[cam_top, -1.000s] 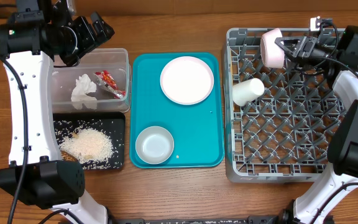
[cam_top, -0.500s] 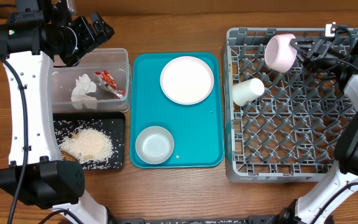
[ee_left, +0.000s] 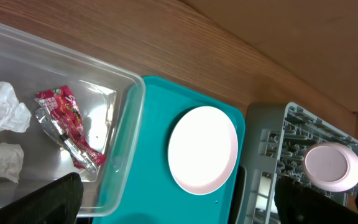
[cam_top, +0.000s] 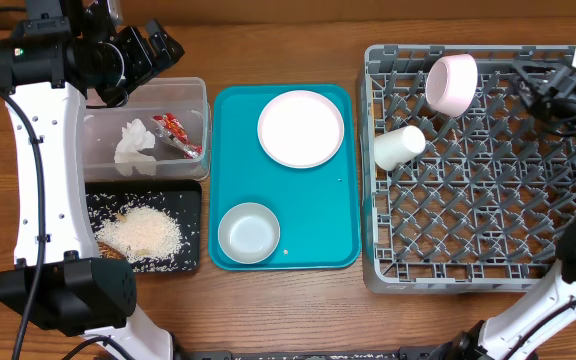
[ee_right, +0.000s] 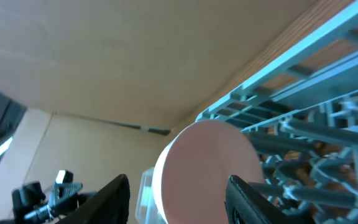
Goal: Sort waste into correct bins and load items into the dishwasher
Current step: 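Release the pink bowl and move the right gripper back to the white plate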
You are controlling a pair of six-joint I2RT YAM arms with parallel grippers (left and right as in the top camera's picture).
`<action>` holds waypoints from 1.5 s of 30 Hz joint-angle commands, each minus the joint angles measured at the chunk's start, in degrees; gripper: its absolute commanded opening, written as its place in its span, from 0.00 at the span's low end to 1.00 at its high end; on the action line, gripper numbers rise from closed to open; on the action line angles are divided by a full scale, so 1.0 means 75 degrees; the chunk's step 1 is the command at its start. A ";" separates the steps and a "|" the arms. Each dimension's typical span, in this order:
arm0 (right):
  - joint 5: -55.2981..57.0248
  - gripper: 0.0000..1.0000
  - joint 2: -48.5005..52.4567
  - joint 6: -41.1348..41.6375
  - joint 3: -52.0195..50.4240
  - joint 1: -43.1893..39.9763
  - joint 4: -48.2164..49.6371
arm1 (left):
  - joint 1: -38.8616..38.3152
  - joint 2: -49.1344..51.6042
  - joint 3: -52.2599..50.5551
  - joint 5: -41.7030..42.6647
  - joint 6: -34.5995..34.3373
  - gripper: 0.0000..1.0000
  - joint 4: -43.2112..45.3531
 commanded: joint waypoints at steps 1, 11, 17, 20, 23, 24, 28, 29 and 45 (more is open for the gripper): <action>0.0119 0.48 -0.0603 0.0198 0.0050 -0.0020 0.0073 | -0.0015 -0.0064 0.0096 -0.0052 0.0230 1.00 0.0000; 0.2512 0.33 -0.2328 -0.1198 0.0050 0.0901 -0.1250 | -0.0015 -0.0064 0.0096 -0.0052 0.0230 1.00 0.0000; 0.6015 0.29 -0.3013 -0.3891 0.0050 0.2419 -0.3558 | -0.0015 -0.0064 0.0096 -0.0052 0.0230 1.00 0.0000; 0.7087 0.23 -0.3005 -0.4925 0.0047 0.3241 -0.4095 | -0.0015 -0.0064 0.0096 -0.0052 0.0230 1.00 -0.0003; 0.8177 0.10 -0.3005 -0.5388 0.0047 0.3902 -0.4342 | -0.0015 -0.0061 0.0096 -0.0052 0.0230 1.00 -0.0003; 0.8865 0.04 -0.3002 -0.5388 0.0047 0.4185 -0.4374 | -0.0015 -0.0061 0.0096 -0.0052 0.0230 1.00 0.0000; 0.9812 0.04 -0.2943 -0.5388 0.0047 0.4441 -0.4421 | -0.0015 -0.0061 0.0096 -0.0052 0.0230 1.00 -0.0003; 0.9868 0.04 -0.2914 -0.5388 0.0047 0.4438 -0.4447 | -0.0015 -0.0061 0.0096 -0.0052 0.0230 1.00 0.0000; 1.2106 0.04 -0.2433 -0.5388 0.0047 0.4380 -0.4689 | -0.0015 -0.0061 0.0096 -0.0052 0.0230 1.00 0.0000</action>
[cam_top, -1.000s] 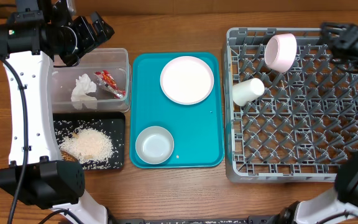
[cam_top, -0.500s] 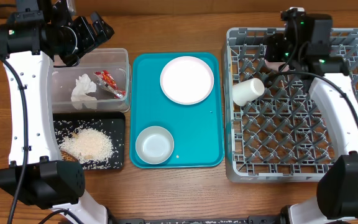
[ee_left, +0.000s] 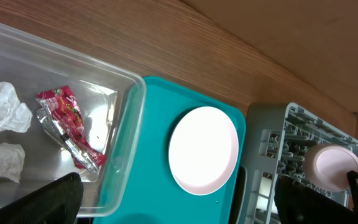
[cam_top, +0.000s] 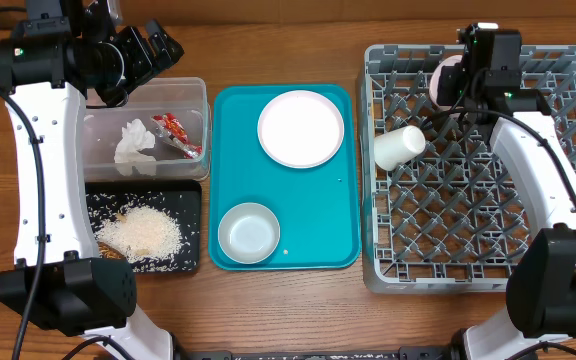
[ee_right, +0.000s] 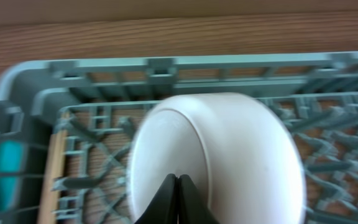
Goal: Sort waste into correct bins and load items into the dishwasher
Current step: 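Release the pink bowl and move the right gripper back to the white plate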
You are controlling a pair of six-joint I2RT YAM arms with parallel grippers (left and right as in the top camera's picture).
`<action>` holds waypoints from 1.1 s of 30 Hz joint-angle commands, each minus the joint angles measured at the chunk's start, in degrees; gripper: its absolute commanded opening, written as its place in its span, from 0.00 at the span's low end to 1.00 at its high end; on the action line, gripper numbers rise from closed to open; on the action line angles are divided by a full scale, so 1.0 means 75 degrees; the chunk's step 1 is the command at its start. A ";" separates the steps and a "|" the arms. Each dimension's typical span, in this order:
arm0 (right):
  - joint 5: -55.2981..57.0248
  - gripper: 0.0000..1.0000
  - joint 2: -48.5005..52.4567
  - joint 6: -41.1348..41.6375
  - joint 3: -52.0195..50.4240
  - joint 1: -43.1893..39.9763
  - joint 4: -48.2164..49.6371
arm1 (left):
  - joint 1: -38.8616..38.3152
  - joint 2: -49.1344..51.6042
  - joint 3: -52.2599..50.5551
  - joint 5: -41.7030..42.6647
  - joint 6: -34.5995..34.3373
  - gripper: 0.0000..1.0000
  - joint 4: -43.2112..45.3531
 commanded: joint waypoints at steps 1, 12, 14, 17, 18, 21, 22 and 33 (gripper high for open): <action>0.1029 0.04 -0.0003 -0.0050 0.0029 -0.0061 -0.0009 | -0.0015 -0.0061 0.0096 -0.0029 0.0230 1.00 0.0000; 0.0347 0.04 -0.0548 -0.0047 0.0029 0.0047 -0.0050 | -0.0015 -0.0061 0.0096 -0.0029 0.0230 1.00 -0.0003; -0.0134 0.04 -0.0659 -0.0044 0.0029 0.0047 -0.0102 | -0.0015 -0.0061 0.0096 -0.0029 0.0230 1.00 -0.0003; -0.1381 0.04 -0.0731 -0.0017 0.0029 0.0047 -0.0251 | -0.0015 -0.0061 0.0096 -0.0029 0.0230 1.00 -0.0003; -0.2046 0.04 -0.0731 -0.0017 0.0029 0.0047 -0.0312 | -0.0015 -0.0058 0.0096 -0.0029 0.0230 1.00 -0.0003; -0.4427 0.14 -0.0731 -0.0015 0.0029 0.0047 -0.0615 | -0.0015 -0.0058 0.0096 -0.0029 0.0230 1.00 0.0000; -0.4934 0.17 -0.0731 0.0044 0.0029 0.0047 -0.0723 | -0.0015 -0.0058 0.0096 -0.0029 0.0230 1.00 -0.0003; -0.7519 0.48 -0.0679 0.0472 0.0029 0.0414 -0.1909 | -0.0015 -0.0058 0.0096 -0.0029 0.0230 1.00 0.0000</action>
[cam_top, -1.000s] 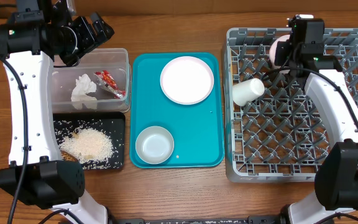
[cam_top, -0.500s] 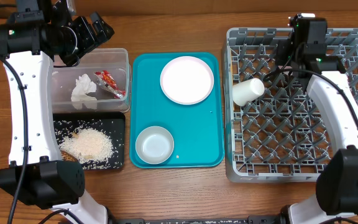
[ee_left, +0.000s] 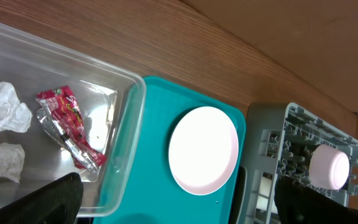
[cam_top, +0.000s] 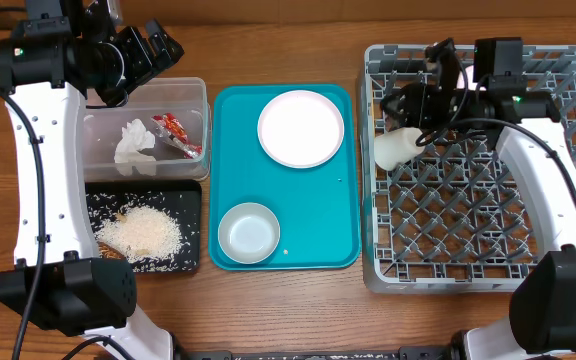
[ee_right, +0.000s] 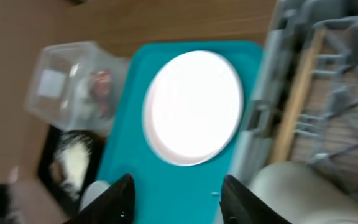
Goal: Sort waste into correct bins and load items into the dishwasher
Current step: 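Release the pink bowl and move the right gripper back to the white plate, then grasp the white plate rim with the right gripper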
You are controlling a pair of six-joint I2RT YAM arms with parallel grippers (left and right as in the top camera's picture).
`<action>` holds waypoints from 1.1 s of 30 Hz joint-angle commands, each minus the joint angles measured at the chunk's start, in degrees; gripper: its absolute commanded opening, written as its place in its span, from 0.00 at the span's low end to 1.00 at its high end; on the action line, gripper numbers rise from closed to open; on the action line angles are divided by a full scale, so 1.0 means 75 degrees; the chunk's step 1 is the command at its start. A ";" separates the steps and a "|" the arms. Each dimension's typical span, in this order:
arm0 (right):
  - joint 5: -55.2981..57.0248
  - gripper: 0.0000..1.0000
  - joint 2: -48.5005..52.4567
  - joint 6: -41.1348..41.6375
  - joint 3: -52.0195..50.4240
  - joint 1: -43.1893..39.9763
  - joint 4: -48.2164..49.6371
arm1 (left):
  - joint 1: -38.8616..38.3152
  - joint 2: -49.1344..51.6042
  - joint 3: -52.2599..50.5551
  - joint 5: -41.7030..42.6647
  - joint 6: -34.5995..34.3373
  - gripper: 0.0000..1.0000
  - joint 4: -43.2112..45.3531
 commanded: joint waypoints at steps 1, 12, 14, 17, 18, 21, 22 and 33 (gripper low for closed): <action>-0.0799 0.48 -0.0143 0.0055 0.0032 0.0428 -0.0073 | -0.0015 -0.0058 0.0096 -0.0029 0.0230 1.00 -0.0003; 0.4103 0.52 -0.0105 0.1198 0.0032 0.3442 -0.0015 | -0.0015 -0.0058 0.0096 -0.0029 0.0230 1.00 -0.0003; 0.4503 0.54 -0.0044 0.1195 0.0032 0.3864 0.0052 | -0.0015 -0.0058 0.0096 -0.0032 0.0230 1.00 -0.0003; 0.4756 0.56 0.0093 0.1192 0.0032 0.4299 0.0175 | -0.0015 -0.0058 0.0096 -0.0029 0.0230 1.00 -0.0003; 0.4873 0.56 0.0163 0.1195 0.0032 0.4444 0.0219 | -0.0015 -0.0058 0.0096 -0.0029 0.0230 1.00 -0.0003; 0.5141 0.56 0.0399 0.1189 0.0032 0.4672 0.0388 | -0.0015 -0.0058 0.0096 -0.0029 0.0230 1.00 -0.0006; 0.5155 0.55 0.0513 0.1093 0.0032 0.4741 0.0490 | -0.0015 -0.0058 0.0096 -0.0029 0.0230 1.00 -0.0006; 0.5211 0.50 0.1903 0.0358 0.0032 0.5027 0.2194 | -0.0015 -0.0058 0.0096 -0.0029 0.0230 1.00 -0.0006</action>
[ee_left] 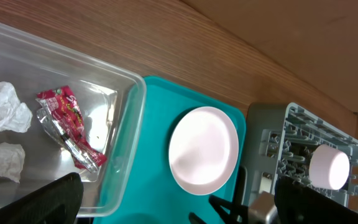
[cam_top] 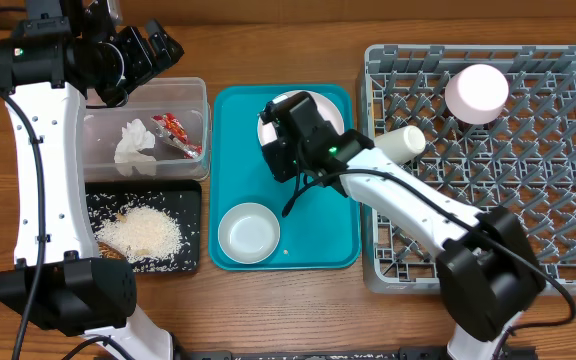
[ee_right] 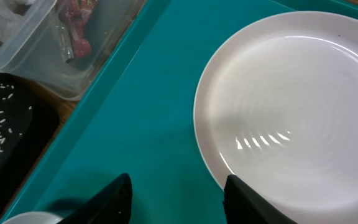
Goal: Sort waste into correct bins and load items into the dishwasher
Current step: 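Grasp the white plate rim with the right gripper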
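Note:
A white plate (cam_top: 313, 120) lies at the back of the teal tray (cam_top: 318, 215), also in the right wrist view as plate (ee_right: 291, 106). A small white bowl (cam_top: 248, 232) sits at the tray's front. My right gripper (cam_top: 276, 160) hovers open and empty low over the tray, its fingers (ee_right: 114, 199) straddling the plate's near-left rim. In the grey rack (cam_top: 488, 270) a pink bowl (cam_top: 476, 92) rests upside down and a white cup (cam_top: 400, 143) lies on its side. My left gripper (cam_top: 158, 45) stays open and empty above the clear bin's back right corner.
The clear bin (cam_top: 196, 95) holds a crumpled tissue (cam_top: 133, 145) and a red wrapper (cam_top: 178, 135). In front of it a black tray (cam_top: 193, 200) carries spilled rice (cam_top: 143, 235). The rack's upright tines fill the right side of the table.
My right gripper was over the rack's left end beside the cup; now it is low over the teal tray at the plate's left rim, still open. The left arm has not moved.
The pink bowl first leaned tilted at the rack's back, with my right gripper open at the far right. Then that gripper was shut against the bowl. Afterwards the bowl sat upside down in the rack and the gripper was open over the rack's left end, now over the tray.

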You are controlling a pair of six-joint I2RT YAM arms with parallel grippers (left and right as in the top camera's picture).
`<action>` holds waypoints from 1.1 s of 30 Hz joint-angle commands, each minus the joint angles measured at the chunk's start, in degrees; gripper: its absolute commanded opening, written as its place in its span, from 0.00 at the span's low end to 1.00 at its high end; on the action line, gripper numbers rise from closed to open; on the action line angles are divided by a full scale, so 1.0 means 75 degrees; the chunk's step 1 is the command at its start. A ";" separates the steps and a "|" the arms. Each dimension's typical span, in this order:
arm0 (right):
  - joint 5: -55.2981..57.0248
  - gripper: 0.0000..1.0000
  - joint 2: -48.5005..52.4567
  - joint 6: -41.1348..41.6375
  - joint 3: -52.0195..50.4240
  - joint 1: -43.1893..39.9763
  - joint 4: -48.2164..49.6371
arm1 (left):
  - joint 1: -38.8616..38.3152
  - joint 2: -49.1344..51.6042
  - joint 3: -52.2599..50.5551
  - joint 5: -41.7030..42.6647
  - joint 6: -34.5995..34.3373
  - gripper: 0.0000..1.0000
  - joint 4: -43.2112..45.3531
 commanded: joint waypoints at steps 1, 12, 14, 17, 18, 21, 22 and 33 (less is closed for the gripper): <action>0.0137 0.50 0.0388 -0.0166 0.0032 0.0032 0.0434 | -0.0015 -0.0055 0.0096 -0.0029 0.0230 1.00 0.0000; 0.0134 0.55 0.1262 -0.0166 0.0032 0.0032 0.1070 | -0.0015 -0.0055 0.0096 -0.0029 0.0230 1.00 0.0000; 0.0137 0.57 0.1431 -0.0166 0.0032 0.0032 0.1148 | -0.0015 -0.0055 0.0096 -0.0029 0.0230 1.00 -0.0003; 0.0137 0.58 0.1600 -0.0166 0.0032 0.0032 0.1218 | -0.0015 -0.0055 0.0096 -0.0029 0.0230 1.00 -0.0003; 0.0137 0.59 0.1603 -0.0166 0.0032 0.0032 0.1224 | -0.0015 -0.0055 0.0096 -0.0029 0.0230 1.00 -0.0003; 0.0134 0.59 0.1612 -0.0163 0.0032 0.0032 0.1128 | -0.0015 -0.0055 0.0096 -0.0029 0.0230 1.00 -0.0003; 0.0137 0.59 0.1612 -0.0163 0.0032 0.0032 0.1029 | -0.0015 -0.0055 0.0096 -0.0029 0.0230 1.00 0.0000; 0.0012 0.49 0.1638 -0.0102 0.0032 0.0026 0.0466 | -0.0015 -0.0055 0.0096 -0.0029 0.0230 1.00 0.0000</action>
